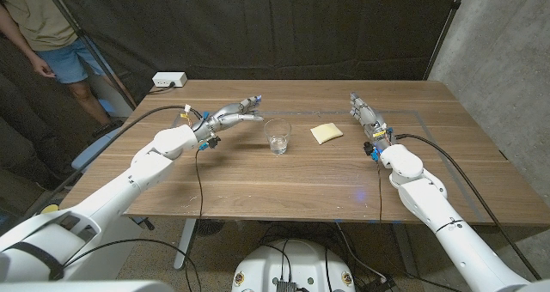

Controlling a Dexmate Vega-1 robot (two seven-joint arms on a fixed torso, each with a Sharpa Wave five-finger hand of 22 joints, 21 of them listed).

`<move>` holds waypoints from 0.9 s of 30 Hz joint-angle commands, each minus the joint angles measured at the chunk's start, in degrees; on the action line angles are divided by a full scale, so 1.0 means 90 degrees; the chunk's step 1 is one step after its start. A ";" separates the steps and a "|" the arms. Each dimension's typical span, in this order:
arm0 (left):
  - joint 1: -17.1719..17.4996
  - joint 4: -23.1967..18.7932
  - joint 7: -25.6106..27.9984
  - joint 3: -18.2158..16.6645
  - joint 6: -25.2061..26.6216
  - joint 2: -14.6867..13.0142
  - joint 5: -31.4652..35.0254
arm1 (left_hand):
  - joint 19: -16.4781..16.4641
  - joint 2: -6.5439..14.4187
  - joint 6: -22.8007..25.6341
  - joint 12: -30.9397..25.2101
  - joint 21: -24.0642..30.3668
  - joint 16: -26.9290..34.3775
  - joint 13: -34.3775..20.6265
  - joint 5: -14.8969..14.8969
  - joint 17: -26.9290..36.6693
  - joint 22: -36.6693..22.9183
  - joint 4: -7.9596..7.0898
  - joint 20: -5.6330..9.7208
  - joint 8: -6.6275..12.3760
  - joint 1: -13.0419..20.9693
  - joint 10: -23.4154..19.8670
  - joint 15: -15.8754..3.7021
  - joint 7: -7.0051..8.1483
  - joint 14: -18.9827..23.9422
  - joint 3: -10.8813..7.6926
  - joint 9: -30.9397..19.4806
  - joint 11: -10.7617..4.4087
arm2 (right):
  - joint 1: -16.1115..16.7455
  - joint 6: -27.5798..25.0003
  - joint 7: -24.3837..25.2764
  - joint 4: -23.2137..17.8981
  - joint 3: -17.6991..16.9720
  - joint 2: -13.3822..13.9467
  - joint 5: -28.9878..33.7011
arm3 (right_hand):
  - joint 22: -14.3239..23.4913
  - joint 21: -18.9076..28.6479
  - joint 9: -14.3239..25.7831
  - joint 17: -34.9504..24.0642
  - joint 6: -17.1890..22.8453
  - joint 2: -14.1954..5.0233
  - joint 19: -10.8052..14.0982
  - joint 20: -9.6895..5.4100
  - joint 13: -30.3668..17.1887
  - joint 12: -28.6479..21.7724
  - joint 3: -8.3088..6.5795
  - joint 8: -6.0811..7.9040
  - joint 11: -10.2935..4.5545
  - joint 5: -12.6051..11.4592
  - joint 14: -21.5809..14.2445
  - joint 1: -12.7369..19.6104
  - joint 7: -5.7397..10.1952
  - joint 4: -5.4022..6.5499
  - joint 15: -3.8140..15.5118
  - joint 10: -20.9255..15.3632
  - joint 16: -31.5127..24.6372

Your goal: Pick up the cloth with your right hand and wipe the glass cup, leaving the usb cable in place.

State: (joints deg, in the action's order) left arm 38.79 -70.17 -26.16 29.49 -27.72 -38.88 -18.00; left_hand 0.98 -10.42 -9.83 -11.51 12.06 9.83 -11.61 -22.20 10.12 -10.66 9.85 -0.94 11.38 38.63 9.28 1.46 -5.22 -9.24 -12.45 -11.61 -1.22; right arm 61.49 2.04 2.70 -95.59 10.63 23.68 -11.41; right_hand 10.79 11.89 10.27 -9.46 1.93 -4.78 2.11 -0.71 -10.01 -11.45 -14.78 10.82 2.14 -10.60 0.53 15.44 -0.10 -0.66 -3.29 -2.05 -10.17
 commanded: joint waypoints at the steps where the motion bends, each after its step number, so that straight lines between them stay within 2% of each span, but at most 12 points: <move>1: -0.0228 -0.0105 -0.0306 0.0240 -0.0013 -0.0121 0.0490 | 0.0100 -0.0027 -0.1116 -0.0030 -0.0032 -0.0035 -0.0008 -0.0084 0.0022 -0.0010 -0.0005 -0.0015 0.0002 0.0091 0.0109 0.0033 -0.0015 -0.0142 0.0067 -0.0033 -0.0056 | -0.0064 -0.0102 0.0173 -0.0097 0.0230 0.0207 0.0056 | 0.0022 0.0028 0.0022 -0.0034 0.0017 0.0047 -0.0008 0.0016 -0.0031 -0.0010 -0.0019 0.0031 0.0074 0.0004 0.0038 0.0080 -0.0007 -0.0047 -0.0018 -0.0010 0.0009; 4: -0.0264 -0.0135 -0.0321 0.0285 -0.0049 -0.0126 0.0602 | 0.0115 -0.0038 -0.1127 -0.0027 -0.0037 -0.0030 -0.0009 -0.0107 0.0022 -0.0009 -0.0011 -0.0012 0.0002 0.0099 0.0132 0.0023 -0.0009 -0.0181 0.0107 -0.0035 -0.0064 | -0.0060 -0.0092 0.0198 -0.0101 0.0244 0.0225 0.0040 | 0.0022 0.0028 0.0023 -0.0034 0.0017 0.0050 -0.0009 0.0016 -0.0032 -0.0011 -0.0019 0.0030 0.0072 0.0004 0.0036 0.0090 -0.0009 -0.0059 -0.0017 -0.0014 0.0007; 8: -0.0322 -0.0113 -0.0369 0.0344 -0.0084 -0.0092 0.0685 | 0.0134 -0.0046 -0.1163 -0.0027 -0.0042 -0.0006 -0.0010 -0.0150 0.0022 -0.0008 -0.0021 -0.0013 -0.0002 0.0121 0.0164 0.0019 0.0105 -0.0210 0.0184 -0.0040 -0.0169 | -0.0037 -0.0085 0.0230 -0.0114 0.0249 0.0256 0.0027 | 0.0023 0.0027 0.0023 -0.0035 0.0017 0.0053 -0.0011 0.0010 -0.0032 -0.0011 -0.0018 0.0030 0.0072 0.0005 0.0038 0.0100 -0.0009 -0.0070 -0.0019 -0.0014 0.0006; 16: -0.0331 -0.0180 -0.0333 0.0406 -0.0115 -0.0092 0.0870 | 0.0134 -0.0003 -0.1144 -0.0059 -0.0036 0.0029 -0.0015 -0.0194 0.0022 -0.0011 -0.0023 0.0067 0.0026 0.0214 0.0133 -0.0092 0.0239 -0.0214 0.0253 -0.0053 -0.0236 | 0.0026 -0.0098 0.0278 -0.0183 0.0225 0.0292 -0.0013 | 0.0024 0.0027 0.0024 -0.0035 0.0020 0.0059 -0.0013 0.0013 -0.0033 -0.0013 -0.0015 0.0030 0.0081 0.0007 0.0038 0.0118 -0.0012 -0.0093 -0.0017 -0.0018 0.0003; 20: -0.0276 -0.0311 -0.0187 0.0398 -0.0040 -0.0141 0.1015 | 0.0122 0.0053 -0.1167 -0.0062 -0.0025 0.0049 -0.0021 -0.0211 0.0023 -0.0016 -0.0025 -0.0070 0.0033 0.0317 0.0160 -0.0120 0.0274 -0.0202 0.0271 -0.0066 -0.0217 | 0.0034 -0.0119 0.0290 -0.0202 0.0211 0.0280 -0.0049 | 0.0025 0.0027 0.0024 -0.0036 0.0022 0.0062 -0.0012 0.0012 -0.0033 -0.0013 -0.0012 0.0029 0.0081 0.0008 0.0036 0.0122 -0.0014 -0.0100 -0.0019 -0.0021 0.0001; 25: -0.0224 -0.0429 -0.0013 0.0405 0.0074 -0.0187 0.1207 | 0.0133 0.0105 -0.1197 -0.0062 -0.0024 0.0052 -0.0028 -0.0217 0.0025 -0.0021 -0.0028 -0.0049 0.0034 0.0402 0.0190 -0.0160 0.0334 -0.0219 0.0269 -0.0077 -0.0246 | 0.0012 -0.0062 0.0257 -0.0154 0.0231 0.0287 -0.0049 | 0.0026 0.0029 0.0025 -0.0036 0.0028 0.0066 -0.0011 0.0008 -0.0033 -0.0013 -0.0007 0.0030 0.0074 0.0010 0.0033 0.0126 -0.0016 -0.0111 -0.0021 -0.0019 -0.0002; 27: -0.0201 -0.0456 0.0030 0.0403 0.0113 -0.0188 0.1230 | 0.0150 0.0131 -0.1205 -0.0071 -0.0027 0.0052 -0.0032 -0.0218 0.0026 -0.0024 -0.0031 -0.0071 0.0038 0.0445 0.0186 -0.0155 0.0319 -0.0231 0.0266 -0.0082 -0.0204 | 0.0003 -0.0067 0.0254 -0.0142 0.0234 0.0275 -0.0065 | 0.0027 0.0029 0.0025 -0.0037 0.0027 0.0068 -0.0011 0.0010 -0.0033 -0.0015 -0.0005 0.0029 0.0082 0.0011 0.0033 0.0126 -0.0017 -0.0113 -0.0021 -0.0024 -0.0002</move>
State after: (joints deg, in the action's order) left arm 36.22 -72.40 -28.27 32.82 -28.35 -39.94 -10.03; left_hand 1.96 -9.45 -9.82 -11.91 11.84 9.99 -11.60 -23.77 10.29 -10.71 9.72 -1.37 11.38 42.10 9.79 0.49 -2.75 -9.93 -10.12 -12.14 -3.22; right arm 61.55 1.16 4.99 -97.07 12.57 26.07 -11.49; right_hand 10.79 11.89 10.26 -9.46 1.93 -4.26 2.11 -0.71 -10.01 -11.45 -14.71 10.82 2.44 -10.61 0.52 15.96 -0.09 -1.20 -3.28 -2.36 -10.17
